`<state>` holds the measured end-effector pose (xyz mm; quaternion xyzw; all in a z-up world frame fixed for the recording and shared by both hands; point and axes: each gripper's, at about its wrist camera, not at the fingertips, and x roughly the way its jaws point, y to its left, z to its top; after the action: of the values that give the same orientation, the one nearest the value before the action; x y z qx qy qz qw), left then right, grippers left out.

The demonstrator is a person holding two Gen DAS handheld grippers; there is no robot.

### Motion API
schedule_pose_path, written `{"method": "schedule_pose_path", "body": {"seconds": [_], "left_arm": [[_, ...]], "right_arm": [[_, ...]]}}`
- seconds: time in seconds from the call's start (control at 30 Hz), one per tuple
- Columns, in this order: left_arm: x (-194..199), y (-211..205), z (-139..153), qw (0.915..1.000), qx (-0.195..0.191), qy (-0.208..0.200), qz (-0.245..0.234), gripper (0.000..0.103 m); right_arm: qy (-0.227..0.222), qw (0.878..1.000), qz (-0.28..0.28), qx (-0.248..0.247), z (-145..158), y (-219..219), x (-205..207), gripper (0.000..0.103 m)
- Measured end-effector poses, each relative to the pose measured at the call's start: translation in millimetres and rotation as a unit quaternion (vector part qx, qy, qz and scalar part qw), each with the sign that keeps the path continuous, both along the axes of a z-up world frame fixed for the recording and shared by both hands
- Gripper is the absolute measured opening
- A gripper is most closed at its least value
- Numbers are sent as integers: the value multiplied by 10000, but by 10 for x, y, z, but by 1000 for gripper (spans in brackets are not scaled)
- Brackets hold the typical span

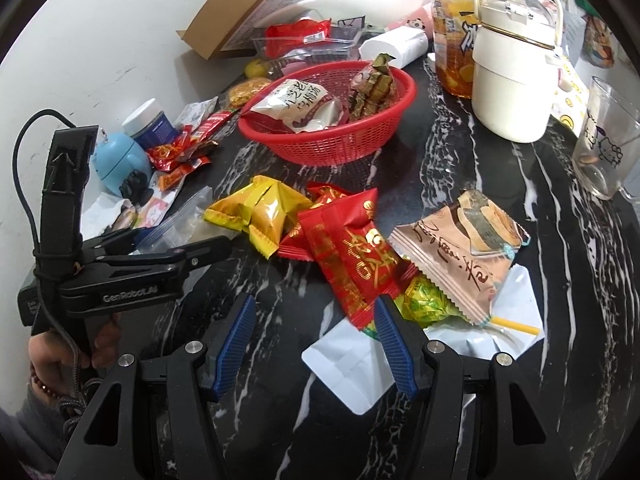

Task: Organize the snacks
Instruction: 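Grasp the clear zip bag with the left gripper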

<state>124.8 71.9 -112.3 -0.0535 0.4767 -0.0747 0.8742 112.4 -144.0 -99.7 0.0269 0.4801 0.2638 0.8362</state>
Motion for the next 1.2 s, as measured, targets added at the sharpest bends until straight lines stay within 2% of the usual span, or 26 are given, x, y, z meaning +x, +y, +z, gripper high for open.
{"method": "schedule_pose_path", "body": {"seconds": [0.03,0.13,0.2,0.33,0.57,0.83,1.07,1.13,1.2], "left_arm": [[-4,-12,4,10000,26,-18,-1,45],[3,-20,10,10000,-40,25,12,41],[-9,-26,13,9998,-161,74,3,41],[-108,-121,25,9999,-118,71,-26,41],[-298,-294,75,9994,-317,100,-131,41],[-460,-445,51,9987,-437,185,-203,41],[-549,-417,51,9993,-355,129,-65,41],[-557,-388,55,9995,-292,107,-23,41],[-559,-352,54,9996,-276,98,22,41]], "right_arm": [[-3,10000,-19,-5,-1,-13,-5,61],[-22,10000,-68,0,13,-56,-33,61],[-51,9999,-109,10,28,-93,-57,61],[-116,9997,-205,31,61,-181,-123,61],[-94,9990,-417,88,40,-372,-234,61],[60,9983,-537,235,-55,-535,-335,61],[287,9980,-512,248,-185,-487,-307,61],[340,9977,-537,228,-217,-455,-269,64],[263,9978,-583,166,-206,-406,-236,79]]}}
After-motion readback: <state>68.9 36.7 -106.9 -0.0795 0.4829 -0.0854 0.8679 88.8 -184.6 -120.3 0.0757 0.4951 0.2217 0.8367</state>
